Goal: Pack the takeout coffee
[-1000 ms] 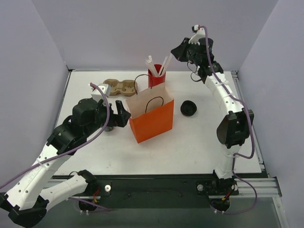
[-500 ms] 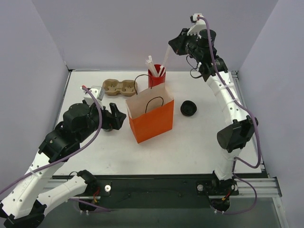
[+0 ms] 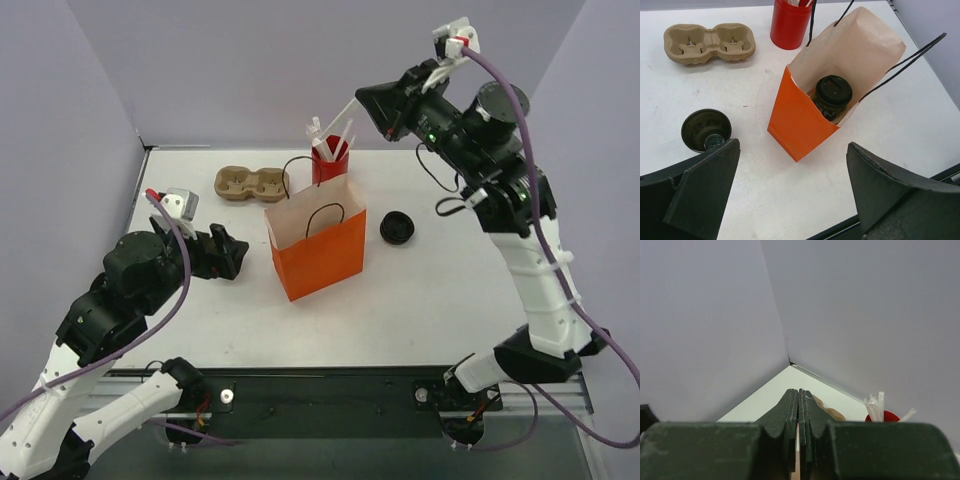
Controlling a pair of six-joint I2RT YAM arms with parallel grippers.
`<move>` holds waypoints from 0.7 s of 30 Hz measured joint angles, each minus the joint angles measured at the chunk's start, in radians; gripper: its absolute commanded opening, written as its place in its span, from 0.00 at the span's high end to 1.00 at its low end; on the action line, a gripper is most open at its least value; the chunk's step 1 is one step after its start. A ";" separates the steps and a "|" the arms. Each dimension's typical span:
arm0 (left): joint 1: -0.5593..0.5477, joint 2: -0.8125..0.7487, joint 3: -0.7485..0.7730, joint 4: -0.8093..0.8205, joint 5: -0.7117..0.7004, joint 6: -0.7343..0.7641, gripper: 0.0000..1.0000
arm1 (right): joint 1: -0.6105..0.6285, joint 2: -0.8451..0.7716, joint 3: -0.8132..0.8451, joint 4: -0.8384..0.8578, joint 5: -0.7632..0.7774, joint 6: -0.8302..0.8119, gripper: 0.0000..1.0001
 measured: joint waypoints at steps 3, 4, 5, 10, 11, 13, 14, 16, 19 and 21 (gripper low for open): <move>0.000 -0.003 0.024 0.000 0.001 0.014 0.03 | 0.080 -0.104 -0.031 -0.046 0.043 -0.042 1.00; 0.000 -0.004 0.030 0.000 0.003 0.018 0.03 | 0.101 -0.132 -0.035 -0.063 0.061 -0.057 1.00; 0.000 -0.005 0.035 -0.001 0.005 0.021 0.03 | 0.114 -0.158 -0.043 -0.079 0.086 -0.075 1.00; 0.000 -0.007 0.047 -0.012 0.016 0.039 0.03 | 0.159 -0.237 -0.125 -0.138 0.164 -0.117 1.00; 0.000 -0.009 0.048 -0.016 0.019 0.040 0.03 | 0.163 -0.239 -0.138 -0.150 0.174 -0.122 1.00; 0.000 -0.013 0.053 -0.027 0.024 0.043 0.03 | 0.169 -0.236 -0.150 -0.164 0.185 -0.128 1.00; 0.000 -0.015 0.056 -0.031 0.027 0.044 0.03 | 0.172 -0.225 -0.150 -0.167 0.190 -0.130 1.00; 0.000 -0.024 0.056 -0.033 0.031 0.046 0.03 | 0.179 -0.187 -0.150 -0.167 0.193 -0.133 1.00; 0.000 -0.042 0.056 -0.048 0.033 0.045 0.03 | 0.189 -0.112 -0.150 -0.169 0.188 -0.130 1.00; 0.000 -0.058 0.056 -0.060 0.034 0.042 0.03 | 0.200 -0.049 -0.149 -0.168 0.177 -0.121 1.00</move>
